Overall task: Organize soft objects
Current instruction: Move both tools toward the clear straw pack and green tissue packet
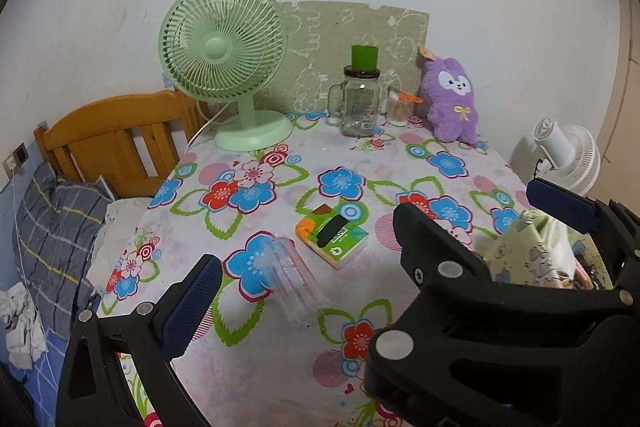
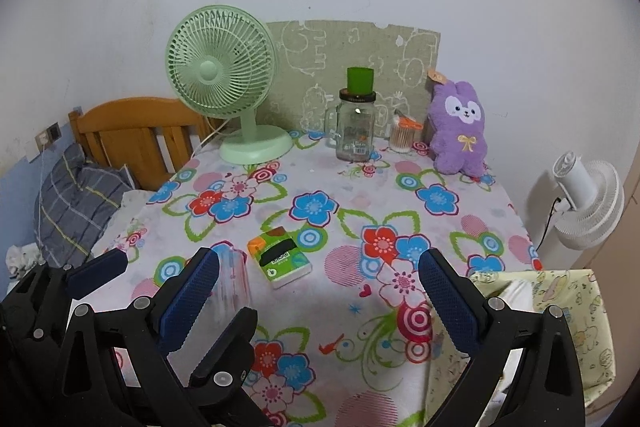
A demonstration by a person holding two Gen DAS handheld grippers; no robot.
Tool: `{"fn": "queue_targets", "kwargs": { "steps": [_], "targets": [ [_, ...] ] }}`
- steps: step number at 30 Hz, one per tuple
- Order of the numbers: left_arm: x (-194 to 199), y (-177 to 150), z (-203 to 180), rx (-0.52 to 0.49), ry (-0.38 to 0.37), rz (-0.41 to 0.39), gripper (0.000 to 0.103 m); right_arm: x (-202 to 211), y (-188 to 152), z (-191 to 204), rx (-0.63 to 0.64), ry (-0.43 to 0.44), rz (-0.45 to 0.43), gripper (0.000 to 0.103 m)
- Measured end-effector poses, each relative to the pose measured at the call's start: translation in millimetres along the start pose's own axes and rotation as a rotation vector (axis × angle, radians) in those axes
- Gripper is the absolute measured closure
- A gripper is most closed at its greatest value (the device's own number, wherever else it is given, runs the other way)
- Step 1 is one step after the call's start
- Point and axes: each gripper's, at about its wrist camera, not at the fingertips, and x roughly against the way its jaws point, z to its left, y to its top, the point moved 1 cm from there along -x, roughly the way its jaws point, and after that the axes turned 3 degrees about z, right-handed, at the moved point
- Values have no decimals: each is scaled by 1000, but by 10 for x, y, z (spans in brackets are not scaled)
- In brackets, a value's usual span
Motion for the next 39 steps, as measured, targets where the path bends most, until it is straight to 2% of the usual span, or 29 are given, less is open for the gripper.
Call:
{"fn": "queue_targets", "kwargs": {
  "steps": [10,14,21,29,34,39],
  "targets": [
    [-361,-76,92,16,6,57,1,-399,-109,8,-36,13,50,2],
    [-501,-104,140,41,32,71,2,-570,-153,5,-57,21,79,2],
    [-742,-146,168,61,21,113,2,-818,-215,-11,-74,21,118,2],
    [-1004,-175,172,73,39,141,6,-1105,-254,-54,-79,20,150,2],
    [-1151,-202,181,73,51,174,14,-1258,-294,-70,-80,12,170,2],
    [-1247,-229,205,76,33,202,27,-1352,-317,-55,-63,16,187,2]
  ]
}}
